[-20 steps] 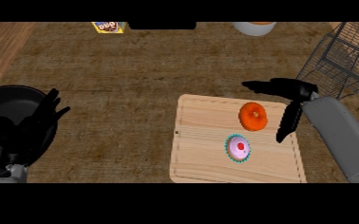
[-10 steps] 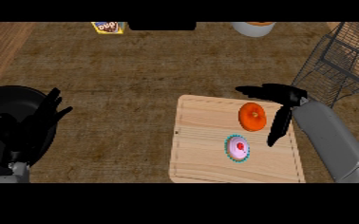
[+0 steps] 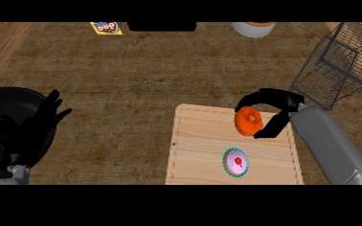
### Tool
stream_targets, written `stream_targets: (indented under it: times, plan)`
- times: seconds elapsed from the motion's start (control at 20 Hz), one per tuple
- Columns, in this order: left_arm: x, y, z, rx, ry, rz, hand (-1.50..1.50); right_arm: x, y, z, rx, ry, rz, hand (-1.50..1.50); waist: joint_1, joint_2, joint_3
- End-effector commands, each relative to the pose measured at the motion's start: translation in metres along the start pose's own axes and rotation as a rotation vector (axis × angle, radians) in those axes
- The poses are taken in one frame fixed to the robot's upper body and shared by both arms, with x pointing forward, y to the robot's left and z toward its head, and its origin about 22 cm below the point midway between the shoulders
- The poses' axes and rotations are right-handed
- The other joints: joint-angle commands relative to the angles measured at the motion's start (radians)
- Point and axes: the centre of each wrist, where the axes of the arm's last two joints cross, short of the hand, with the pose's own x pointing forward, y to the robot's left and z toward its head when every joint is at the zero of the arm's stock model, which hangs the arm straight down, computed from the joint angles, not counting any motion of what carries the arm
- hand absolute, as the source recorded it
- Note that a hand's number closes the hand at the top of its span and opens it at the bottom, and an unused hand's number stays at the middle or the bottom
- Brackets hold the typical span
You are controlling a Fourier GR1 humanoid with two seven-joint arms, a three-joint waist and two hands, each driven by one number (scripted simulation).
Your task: Pick the squash from the cutting board and place it in the tiered basket
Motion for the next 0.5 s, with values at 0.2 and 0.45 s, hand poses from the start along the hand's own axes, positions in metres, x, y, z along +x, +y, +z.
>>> stream_targets:
  times: [0.2,0.45]
  plan:
    - [-0.027,0.011,0.021,0.025,0.105,-0.016,0.0,-0.014,0.019,-0.001,-0.093,-0.107,-0.058,1.5,0.01,0.017,0.004]
    - [-0.023,0.014,0.02,0.015,0.092,-0.023,0.0,-0.012,-0.003,0.013,-0.207,-0.089,-0.081,1.5,0.013,0.018,0.004]
